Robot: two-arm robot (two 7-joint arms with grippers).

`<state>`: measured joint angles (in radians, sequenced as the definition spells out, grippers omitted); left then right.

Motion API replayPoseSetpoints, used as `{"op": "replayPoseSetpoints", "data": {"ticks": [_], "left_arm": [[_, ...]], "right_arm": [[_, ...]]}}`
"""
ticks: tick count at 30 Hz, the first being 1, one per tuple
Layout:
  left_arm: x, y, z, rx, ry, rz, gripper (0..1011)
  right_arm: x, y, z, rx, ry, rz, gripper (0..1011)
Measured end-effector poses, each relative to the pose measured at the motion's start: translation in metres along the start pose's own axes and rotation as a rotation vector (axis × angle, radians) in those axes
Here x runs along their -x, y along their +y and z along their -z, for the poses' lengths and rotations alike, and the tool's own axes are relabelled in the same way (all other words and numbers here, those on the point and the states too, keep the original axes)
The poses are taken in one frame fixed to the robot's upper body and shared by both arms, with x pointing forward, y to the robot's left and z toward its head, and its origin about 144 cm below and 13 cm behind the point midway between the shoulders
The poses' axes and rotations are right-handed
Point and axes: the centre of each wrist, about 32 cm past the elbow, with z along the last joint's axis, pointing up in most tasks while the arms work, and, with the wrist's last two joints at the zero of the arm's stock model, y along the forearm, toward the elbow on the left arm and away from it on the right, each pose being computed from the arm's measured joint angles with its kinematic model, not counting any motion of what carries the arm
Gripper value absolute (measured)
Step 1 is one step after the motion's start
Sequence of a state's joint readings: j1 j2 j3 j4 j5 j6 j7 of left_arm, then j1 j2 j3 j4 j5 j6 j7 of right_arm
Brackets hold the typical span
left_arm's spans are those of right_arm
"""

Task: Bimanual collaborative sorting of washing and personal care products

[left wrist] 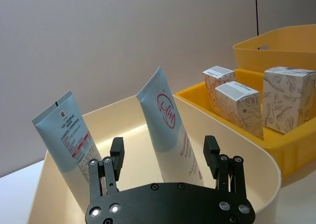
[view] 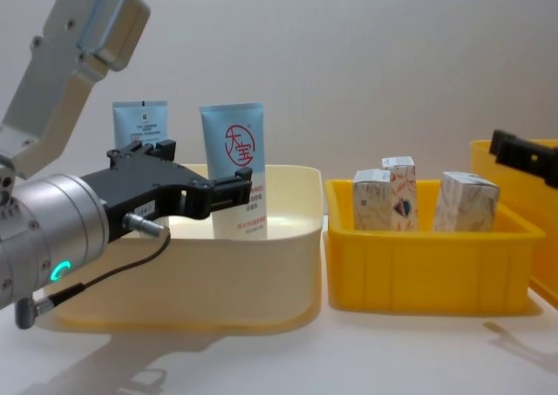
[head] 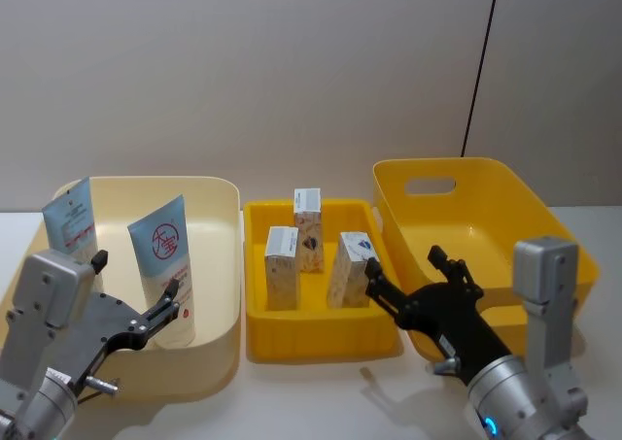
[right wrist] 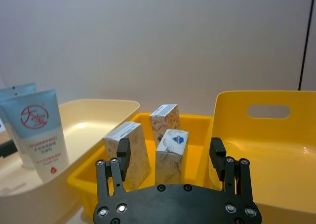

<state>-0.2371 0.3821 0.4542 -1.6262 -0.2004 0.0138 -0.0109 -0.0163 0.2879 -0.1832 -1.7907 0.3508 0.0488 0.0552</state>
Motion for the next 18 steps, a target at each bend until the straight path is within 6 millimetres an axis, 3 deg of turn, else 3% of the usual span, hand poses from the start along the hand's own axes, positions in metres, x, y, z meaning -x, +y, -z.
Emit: {"op": "replayPoseSetpoints", "data": {"ticks": [18], "left_arm": [[0.000,0.000,0.000,0.000,0.000,0.000,1002]], "right_arm": [[0.004,0.006,-0.022,-0.076,0.210,0.097,998]]}}
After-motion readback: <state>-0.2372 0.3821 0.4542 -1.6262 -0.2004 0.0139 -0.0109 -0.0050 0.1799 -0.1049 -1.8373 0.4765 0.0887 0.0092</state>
